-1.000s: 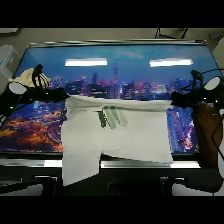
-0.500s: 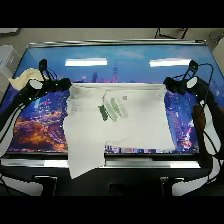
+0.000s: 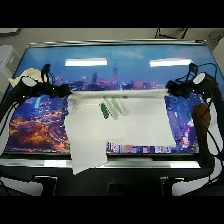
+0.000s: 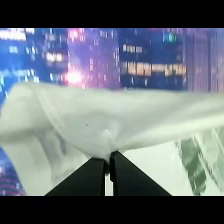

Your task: Fold the clothes and pants, and hang the long-sleeved shirts on hangers.

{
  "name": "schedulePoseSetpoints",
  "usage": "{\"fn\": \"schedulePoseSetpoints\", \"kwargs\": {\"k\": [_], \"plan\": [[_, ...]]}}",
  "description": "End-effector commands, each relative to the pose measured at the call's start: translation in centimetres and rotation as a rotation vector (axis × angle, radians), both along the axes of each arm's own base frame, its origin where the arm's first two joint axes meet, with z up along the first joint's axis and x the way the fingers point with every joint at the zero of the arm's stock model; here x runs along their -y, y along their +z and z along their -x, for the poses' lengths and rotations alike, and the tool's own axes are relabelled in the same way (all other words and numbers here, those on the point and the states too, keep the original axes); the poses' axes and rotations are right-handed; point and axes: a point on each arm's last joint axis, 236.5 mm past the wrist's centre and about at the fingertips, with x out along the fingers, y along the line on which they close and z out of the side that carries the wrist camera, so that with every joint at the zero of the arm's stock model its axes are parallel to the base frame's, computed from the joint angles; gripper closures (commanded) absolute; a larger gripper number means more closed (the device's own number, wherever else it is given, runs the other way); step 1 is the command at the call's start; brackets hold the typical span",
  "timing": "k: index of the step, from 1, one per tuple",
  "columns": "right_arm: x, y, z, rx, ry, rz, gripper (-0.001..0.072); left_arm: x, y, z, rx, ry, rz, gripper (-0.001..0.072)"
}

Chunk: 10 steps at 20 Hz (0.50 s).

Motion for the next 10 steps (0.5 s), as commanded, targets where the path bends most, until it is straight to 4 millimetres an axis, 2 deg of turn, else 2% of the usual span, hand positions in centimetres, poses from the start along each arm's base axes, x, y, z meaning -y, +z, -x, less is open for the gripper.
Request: {"fn": "schedulePoseSetpoints", "kwargs": {"k": [1, 2, 4, 7, 10], "plan": [[0.4, -1.8, 9.1, -0.363, 0.146, 0.047, 0.0670, 0.2, -1.9, 10.5, -0.396, -0.173, 0.009, 0.0679], [0.9, -2.5, 9.9, -0.393, 0.149, 0.066, 0.0670, 0.6, -2.5, 12.0, -0.444, -0.194, 0.013, 0.0680], [0.9, -3.4, 10.4, -0.406, 0.148, 0.065, 0.0669, 1.0, -3.7, 13.3, -0.486, -0.201, 0.017, 0.0680], [0.5, -4.6, 11.7, -0.467, 0.157, 0.044, 0.0669, 1.1, -4.8, 13.6, -0.496, -0.188, 0.015, 0.0680], [0.2, -5.0, 12.8, -0.512, 0.166, 0.030, 0.0669, 1.1, -4.8, 13.6, -0.496, -0.189, 0.014, 0.0680]]}}
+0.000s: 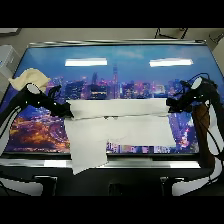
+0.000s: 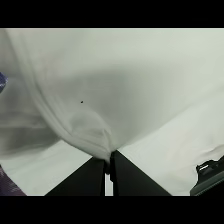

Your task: Fold the clothes and pants, and hang the long-sleeved shirts on hangers.

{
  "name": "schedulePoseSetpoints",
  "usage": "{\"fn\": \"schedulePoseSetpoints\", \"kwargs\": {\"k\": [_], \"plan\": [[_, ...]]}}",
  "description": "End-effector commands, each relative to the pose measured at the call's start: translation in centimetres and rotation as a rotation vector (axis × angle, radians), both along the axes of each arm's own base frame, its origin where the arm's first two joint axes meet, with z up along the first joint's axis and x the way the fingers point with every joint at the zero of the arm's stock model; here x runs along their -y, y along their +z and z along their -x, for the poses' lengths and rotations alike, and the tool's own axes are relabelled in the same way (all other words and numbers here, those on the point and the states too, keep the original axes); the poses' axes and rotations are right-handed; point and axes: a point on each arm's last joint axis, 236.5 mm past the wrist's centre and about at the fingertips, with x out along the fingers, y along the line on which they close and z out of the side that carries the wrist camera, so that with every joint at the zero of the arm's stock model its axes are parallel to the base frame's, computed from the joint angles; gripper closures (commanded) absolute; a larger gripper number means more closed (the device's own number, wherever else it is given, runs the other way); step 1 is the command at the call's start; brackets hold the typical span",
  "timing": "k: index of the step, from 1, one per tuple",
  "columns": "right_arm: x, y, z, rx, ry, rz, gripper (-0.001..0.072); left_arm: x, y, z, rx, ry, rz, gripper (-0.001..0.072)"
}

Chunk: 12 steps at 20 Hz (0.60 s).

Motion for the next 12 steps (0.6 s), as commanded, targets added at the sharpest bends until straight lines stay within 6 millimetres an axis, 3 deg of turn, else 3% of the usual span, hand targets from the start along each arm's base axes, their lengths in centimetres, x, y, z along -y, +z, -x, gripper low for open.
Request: {"fn": "schedulePoseSetpoints", "kwargs": {"k": [1, 12], "plan": [[-0.2, -0.4, 1.9, -0.079, 0.015, -0.009, 0.0669, 0.0, -0.3, 1.0, -0.035, -0.012, -0.001, 0.0679], [-0.5, -0.1, 3.6, -0.148, 0.023, -0.024, 0.0668, -2.3, -1.2, 0.6, -0.027, 0.007, -0.059, 0.0679]]}}
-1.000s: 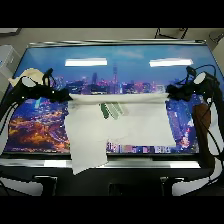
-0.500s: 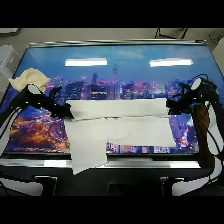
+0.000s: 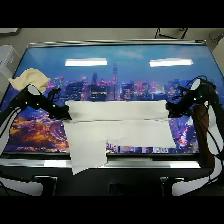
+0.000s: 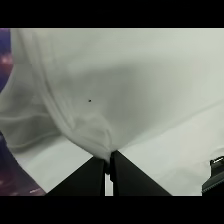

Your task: Fold the clothes and pants, and hang the long-sleeved shirts on hangers.

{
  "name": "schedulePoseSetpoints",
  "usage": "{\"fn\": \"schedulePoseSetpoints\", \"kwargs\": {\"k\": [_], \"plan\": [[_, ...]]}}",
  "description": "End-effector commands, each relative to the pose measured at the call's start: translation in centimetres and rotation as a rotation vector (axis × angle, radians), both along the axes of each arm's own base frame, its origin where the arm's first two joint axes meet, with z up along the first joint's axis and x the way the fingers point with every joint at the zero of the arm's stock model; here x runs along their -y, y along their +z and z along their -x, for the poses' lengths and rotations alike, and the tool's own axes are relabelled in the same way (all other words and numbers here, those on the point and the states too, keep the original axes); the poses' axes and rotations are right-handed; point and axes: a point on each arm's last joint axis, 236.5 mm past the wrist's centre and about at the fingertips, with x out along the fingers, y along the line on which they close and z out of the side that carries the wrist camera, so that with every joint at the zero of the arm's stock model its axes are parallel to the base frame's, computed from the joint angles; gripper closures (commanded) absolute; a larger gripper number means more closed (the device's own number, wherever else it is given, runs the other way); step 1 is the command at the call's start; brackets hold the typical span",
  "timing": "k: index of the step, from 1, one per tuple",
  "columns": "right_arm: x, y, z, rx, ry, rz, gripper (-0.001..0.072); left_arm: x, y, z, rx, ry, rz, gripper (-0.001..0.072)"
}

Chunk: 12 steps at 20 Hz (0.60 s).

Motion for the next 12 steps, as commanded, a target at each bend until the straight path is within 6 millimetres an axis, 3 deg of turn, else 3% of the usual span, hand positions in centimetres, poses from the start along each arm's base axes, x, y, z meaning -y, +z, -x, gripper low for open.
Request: {"fn": "schedulePoseSetpoints", "kwargs": {"k": [1, 2, 3, 4, 5, 9, 11, 12], "plan": [[-0.3, 0.1, 0.9, -0.038, -0.003, -0.013, 0.0667, -0.7, -0.5, -0.6, 0.013, 0.026, -0.017, 0.0678], [-0.4, 0.2, 0.9, -0.040, -0.003, -0.016, 0.0652, -0.7, -0.5, -0.6, 0.013, 0.026, -0.017, 0.0671], [-0.4, 0.2, 0.9, -0.039, -0.003, -0.016, 0.0549, -0.8, -0.4, -0.4, 0.007, 0.023, -0.016, 0.0538], [-0.4, 0.4, 1.2, -0.053, 0.013, -0.021, 0.0370, -1.0, 0.0, -0.1, -0.011, 0.019, -0.010, 0.0293], [-0.3, 1.2, 2.0, -0.080, 0.048, -0.034, 0.0242, -1.6, 0.7, 0.3, -0.032, 0.019, 0.000, 0.0184], [3.3, 5.2, 5.0, -0.119, -0.093, -0.073, 0.0161, -5.3, 4.9, 2.1, -0.039, 0.068, 0.015, 0.0187], [4.4, 5.6, 7.7, -0.141, -0.161, -0.083, 0.0152, -5.6, 5.0, 4.8, -0.023, 0.067, 0.014, 0.0219], [4.5, 5.2, 9.2, -0.147, -0.184, -0.085, 0.0152, -5.0, 4.0, 7.4, -0.037, 0.058, 0.018, 0.0221]]}}
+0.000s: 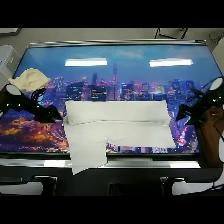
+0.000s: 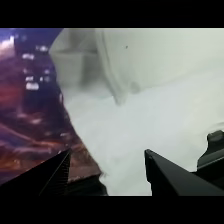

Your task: Fold the clothes and pants, and hang the long-sleeved shirts on hangers.

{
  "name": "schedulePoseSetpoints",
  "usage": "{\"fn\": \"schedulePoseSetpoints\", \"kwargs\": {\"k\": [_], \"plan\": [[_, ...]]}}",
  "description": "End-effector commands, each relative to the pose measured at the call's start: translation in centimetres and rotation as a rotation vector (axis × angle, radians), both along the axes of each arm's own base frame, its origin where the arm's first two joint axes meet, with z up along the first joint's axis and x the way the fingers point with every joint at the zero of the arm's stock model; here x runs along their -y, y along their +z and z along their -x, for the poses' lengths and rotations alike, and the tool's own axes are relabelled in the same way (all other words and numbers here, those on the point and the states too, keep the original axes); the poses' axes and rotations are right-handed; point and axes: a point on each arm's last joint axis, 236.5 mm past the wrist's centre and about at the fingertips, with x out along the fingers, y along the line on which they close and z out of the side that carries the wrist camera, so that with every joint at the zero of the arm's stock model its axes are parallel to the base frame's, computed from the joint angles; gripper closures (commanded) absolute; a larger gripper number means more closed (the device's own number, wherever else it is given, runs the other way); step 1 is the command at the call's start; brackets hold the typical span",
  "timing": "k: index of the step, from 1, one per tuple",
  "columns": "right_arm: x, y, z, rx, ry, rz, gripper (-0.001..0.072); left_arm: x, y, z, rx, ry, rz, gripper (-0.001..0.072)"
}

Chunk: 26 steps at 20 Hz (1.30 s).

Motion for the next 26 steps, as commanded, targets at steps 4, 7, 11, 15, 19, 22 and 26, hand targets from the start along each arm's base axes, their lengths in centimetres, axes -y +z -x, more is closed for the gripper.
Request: {"fn": "schedulePoseSetpoints", "kwargs": {"k": [4, 7, 11, 15, 19, 22, 26], "plan": [[-0.7, -1.2, 7.0, -0.048, -0.078, -0.049, 0.0152, 2.9, -5.0, 14.2, -0.045, -0.021, 0.053, 0.0222], [-1.8, -1.0, 7.1, -0.049, -0.088, -0.090, 0.0153, 5.5, -6.4, 16.7, -0.042, 0.008, 0.124, 0.0257], [-2.9, -0.7, 6.4, -0.028, -0.107, -0.140, 0.0154, 7.3, -7.3, 17.0, -0.040, -0.011, 0.132, 0.0266], [-2.9, -0.7, 6.5, -0.029, -0.107, -0.139, 0.0154, 8.7, -7.8, 16.3, -0.035, 0.012, 0.133, 0.0328], [-1.5, -1.2, 6.9, -0.040, -0.091, -0.080, 0.0153, 9.5, -8.7, 16.8, -0.069, 0.006, 0.115, 0.0460], [-0.4, -1.9, 7.9, -0.069, -0.073, -0.029, 0.0153, 9.6, -9.1, 16.1, -0.046, 0.025, 0.089, 0.0678], [-1.8, -5.2, 9.2, -0.080, -0.094, -0.056, 0.0145, 9.5, -9.0, 16.1, -0.044, 0.023, 0.090, 0.0679]]}}
